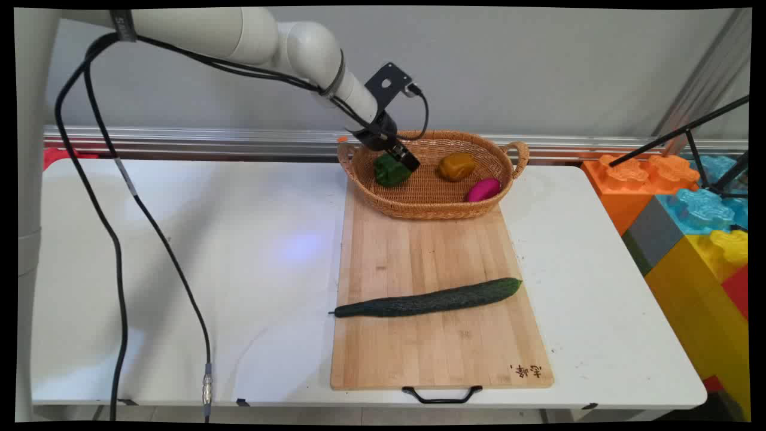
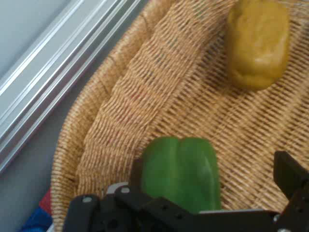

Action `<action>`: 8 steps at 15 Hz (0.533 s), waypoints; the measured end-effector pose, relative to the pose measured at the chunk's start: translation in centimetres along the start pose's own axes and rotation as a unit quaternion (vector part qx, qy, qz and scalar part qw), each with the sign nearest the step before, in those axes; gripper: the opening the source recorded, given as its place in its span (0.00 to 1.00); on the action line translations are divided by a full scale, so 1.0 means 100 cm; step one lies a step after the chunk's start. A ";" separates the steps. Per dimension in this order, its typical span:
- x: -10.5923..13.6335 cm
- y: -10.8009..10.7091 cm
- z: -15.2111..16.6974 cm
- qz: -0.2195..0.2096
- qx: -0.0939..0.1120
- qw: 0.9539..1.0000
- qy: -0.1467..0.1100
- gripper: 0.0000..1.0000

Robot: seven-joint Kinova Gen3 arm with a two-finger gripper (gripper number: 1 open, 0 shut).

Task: Pick up the cucumber from the cutting board

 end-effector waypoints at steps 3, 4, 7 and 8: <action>0.010 0.014 -0.021 0.004 -0.009 1.000 0.001 1.00; 0.012 0.020 -0.029 0.006 -0.014 1.000 0.001 1.00; 0.017 0.046 -0.063 0.016 -0.040 0.999 -0.005 1.00; 0.018 0.057 -0.076 0.020 -0.053 0.998 -0.008 1.00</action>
